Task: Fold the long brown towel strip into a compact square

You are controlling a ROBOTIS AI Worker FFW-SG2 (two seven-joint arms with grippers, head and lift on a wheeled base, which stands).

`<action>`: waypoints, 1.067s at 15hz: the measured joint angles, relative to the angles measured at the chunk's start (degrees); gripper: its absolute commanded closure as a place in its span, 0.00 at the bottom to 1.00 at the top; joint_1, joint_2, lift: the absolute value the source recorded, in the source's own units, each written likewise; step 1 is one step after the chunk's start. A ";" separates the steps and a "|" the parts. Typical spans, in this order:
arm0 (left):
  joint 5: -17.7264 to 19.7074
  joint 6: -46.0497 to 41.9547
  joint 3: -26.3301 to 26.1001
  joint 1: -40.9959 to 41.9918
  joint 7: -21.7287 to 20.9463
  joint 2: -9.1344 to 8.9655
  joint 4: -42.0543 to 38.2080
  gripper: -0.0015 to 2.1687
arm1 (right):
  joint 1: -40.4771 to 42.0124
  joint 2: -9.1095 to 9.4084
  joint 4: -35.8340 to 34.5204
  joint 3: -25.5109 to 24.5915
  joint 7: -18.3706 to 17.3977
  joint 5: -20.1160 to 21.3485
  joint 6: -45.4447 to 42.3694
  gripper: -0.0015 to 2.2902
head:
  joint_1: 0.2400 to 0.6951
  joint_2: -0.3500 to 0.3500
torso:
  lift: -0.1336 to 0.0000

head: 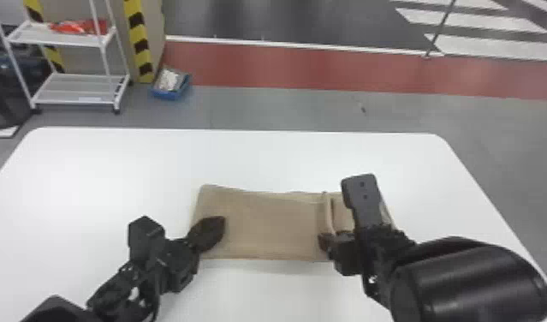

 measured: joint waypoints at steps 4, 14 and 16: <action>-0.21 0.50 -0.06 0.24 0.04 -0.06 -0.28 0.84 | 1.61 0.08 -1.10 -2.75 -2.27 -3.66 -5.97 0.14 | 1.00 0.28 | 0.07; -0.35 0.46 0.60 1.28 -0.35 0.73 -1.39 0.84 | -2.38 2.45 8.76 -6.00 -3.85 -10.67 -23.72 0.18 | 1.00 0.32 | 0.07; -0.35 0.46 0.64 1.30 -0.54 0.82 -1.35 0.84 | -3.43 2.48 10.75 -7.23 -3.86 -12.35 -26.85 0.18 | 1.00 0.31 | 0.07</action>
